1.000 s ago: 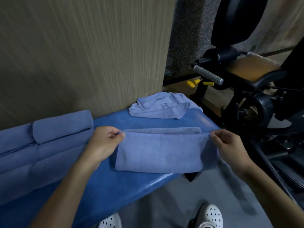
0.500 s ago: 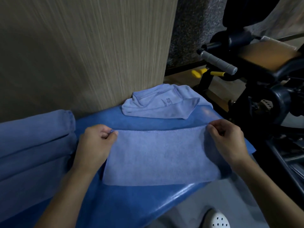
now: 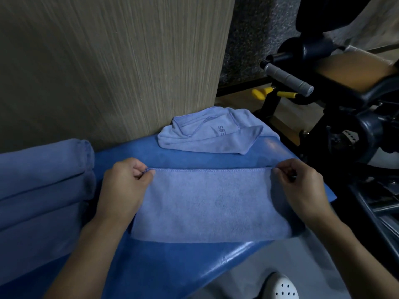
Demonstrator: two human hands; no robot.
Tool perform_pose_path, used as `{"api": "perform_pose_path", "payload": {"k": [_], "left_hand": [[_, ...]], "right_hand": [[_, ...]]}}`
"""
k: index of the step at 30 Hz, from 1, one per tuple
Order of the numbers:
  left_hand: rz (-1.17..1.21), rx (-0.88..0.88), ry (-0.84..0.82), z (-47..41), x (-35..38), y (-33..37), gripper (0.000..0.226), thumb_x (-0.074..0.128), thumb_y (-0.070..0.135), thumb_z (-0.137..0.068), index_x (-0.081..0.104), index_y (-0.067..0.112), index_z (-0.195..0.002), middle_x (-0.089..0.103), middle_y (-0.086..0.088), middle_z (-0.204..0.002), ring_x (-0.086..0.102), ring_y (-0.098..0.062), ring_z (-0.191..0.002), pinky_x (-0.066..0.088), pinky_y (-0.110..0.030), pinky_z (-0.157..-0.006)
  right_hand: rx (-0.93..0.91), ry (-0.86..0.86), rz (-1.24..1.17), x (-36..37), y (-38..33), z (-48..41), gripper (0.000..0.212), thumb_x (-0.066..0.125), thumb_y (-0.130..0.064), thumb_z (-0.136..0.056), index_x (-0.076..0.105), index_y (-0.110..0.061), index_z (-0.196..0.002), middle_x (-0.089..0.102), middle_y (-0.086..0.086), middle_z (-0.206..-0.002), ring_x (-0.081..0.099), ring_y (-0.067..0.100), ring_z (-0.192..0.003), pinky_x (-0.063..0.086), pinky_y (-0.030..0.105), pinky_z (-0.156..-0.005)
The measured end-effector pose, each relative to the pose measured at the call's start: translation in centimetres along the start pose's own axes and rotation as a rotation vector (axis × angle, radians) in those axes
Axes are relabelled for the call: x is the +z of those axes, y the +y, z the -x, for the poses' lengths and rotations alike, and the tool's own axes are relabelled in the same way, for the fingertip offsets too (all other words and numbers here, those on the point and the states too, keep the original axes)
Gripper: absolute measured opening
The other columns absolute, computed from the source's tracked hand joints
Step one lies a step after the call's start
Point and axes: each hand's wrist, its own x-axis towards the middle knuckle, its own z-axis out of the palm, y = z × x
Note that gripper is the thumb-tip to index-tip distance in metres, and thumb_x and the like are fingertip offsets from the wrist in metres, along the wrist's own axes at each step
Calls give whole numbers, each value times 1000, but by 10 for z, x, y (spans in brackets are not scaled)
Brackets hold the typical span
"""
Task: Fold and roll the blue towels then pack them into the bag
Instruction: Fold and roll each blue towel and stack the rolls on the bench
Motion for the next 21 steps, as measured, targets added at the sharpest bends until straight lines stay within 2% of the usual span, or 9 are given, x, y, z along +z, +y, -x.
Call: {"api": "perform_pose_path", "payload": {"k": [3,6,8,10,12,14,17,21], "left_hand": [[-15,31,14,2,-1,4,12,74,19,-85,65,10,-86,61,9,-72,62,-17,-71,45,-24,-62],[-133,258,84,13,-2,19,15,59,25,-94,67,13,-100,63,-1,-95,62,-26,-87,49,-37,-79],[-153,429,-22,29,3,32,28,46,27,-94,68,16,-107,66,1,-107,63,-23,-98,51,-41,-87],[-205,542,-156,49,17,38,41,36,27,-93,68,17,-117,66,2,-122,61,-19,-115,49,-42,-98],[-339,567,-263,63,29,34,53,25,35,-94,59,22,-133,55,4,-142,45,-14,-136,37,-43,-111],[-456,541,-347,68,33,25,62,16,46,-94,42,28,-147,33,7,-157,24,-10,-147,22,-41,-120],[-548,526,-369,70,29,10,66,13,59,-92,26,36,-153,15,10,-163,8,-9,-151,7,-40,-121],[-615,490,-366,67,20,-5,67,14,66,-91,17,44,-153,7,11,-164,3,-13,-152,6,-42,-122]], "right_hand": [[-19,-15,65,-4,-3,1,4,66,-17,-89,67,-14,-88,65,-1,-84,62,21,-84,41,27,-72],[-225,2,303,-9,-15,12,30,57,-29,-92,64,-10,-114,61,10,-113,55,33,-108,45,42,-90],[-373,-86,297,-4,-32,30,40,41,-39,-96,61,-12,-120,60,8,-122,54,31,-117,44,46,-98],[-494,-213,356,12,-46,53,48,29,-44,-99,58,-16,-126,57,5,-133,47,27,-131,35,46,-108],[-541,-295,455,30,-50,69,56,17,-48,-101,52,-21,-136,48,2,-147,35,22,-142,20,44,-115],[-542,-341,500,41,-47,75,63,11,-53,-101,48,-22,-141,41,3,-152,30,21,-145,14,45,-115],[-547,-387,560,45,-39,74,66,8,-57,-100,40,-25,-148,31,4,-158,25,22,-147,11,47,-115],[-486,-389,631,32,-22,63,67,3,-61,-95,24,-33,-153,16,-1,-162,14,21,-150,6,47,-118]]}}
